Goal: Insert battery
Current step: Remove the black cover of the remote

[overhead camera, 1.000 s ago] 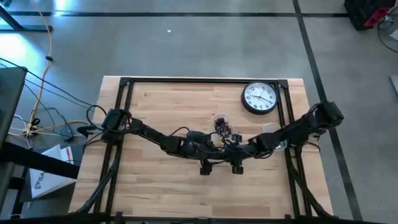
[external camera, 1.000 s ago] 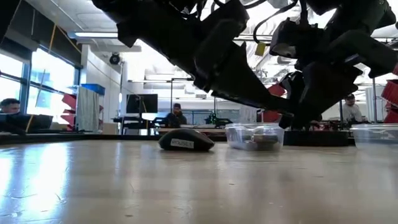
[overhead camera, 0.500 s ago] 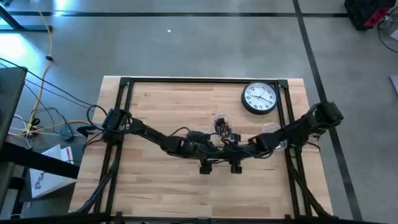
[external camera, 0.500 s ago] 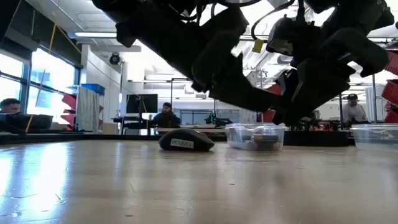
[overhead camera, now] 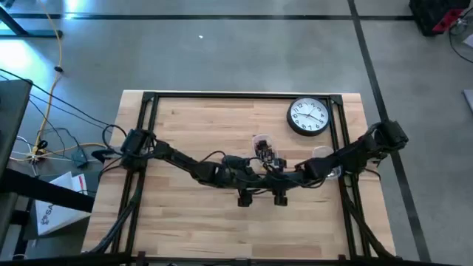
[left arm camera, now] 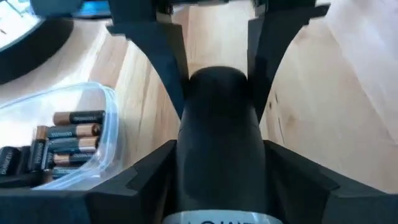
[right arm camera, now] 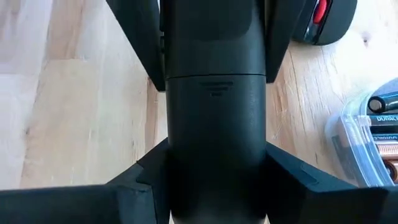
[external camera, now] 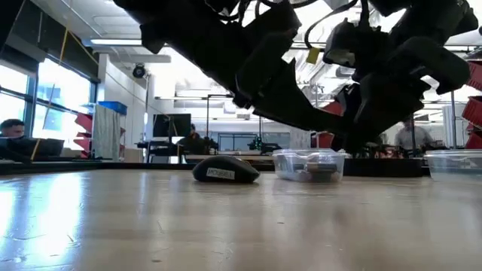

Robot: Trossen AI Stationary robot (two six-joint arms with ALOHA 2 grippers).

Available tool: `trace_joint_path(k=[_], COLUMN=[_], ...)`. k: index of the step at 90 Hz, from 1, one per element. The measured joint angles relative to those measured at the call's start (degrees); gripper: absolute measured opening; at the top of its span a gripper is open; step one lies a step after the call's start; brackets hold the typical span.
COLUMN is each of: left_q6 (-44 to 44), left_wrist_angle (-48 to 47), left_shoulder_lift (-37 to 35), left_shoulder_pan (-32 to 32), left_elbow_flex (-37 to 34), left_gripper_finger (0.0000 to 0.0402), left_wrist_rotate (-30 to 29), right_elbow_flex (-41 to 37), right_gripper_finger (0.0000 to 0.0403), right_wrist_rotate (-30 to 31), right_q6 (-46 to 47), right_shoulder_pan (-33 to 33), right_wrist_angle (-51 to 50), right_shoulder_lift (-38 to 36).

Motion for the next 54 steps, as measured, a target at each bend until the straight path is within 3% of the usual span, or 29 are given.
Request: trace_joint_path(k=[24,54], left_q6=[-1.9,-2.7], left_wrist_angle=[-0.3,-1.5], left_shoulder_lift=[0.1,0.1], left_shoulder_pan=[0.9,1.5], left_elbow_flex=[0.0,0.0], left_gripper_finger=[0.0202,0.0158], left_wrist_rotate=[1.0,1.7], right_elbow_flex=[0.0,0.0], right_gripper_finger=[0.0155,0.0155], right_wrist_rotate=[0.4,0.4], right_q6=[-0.5,-0.9], right_shoulder_pan=[0.0,0.0], right_wrist_angle=[0.3,0.3], right_shoulder_lift=[0.0,0.0])
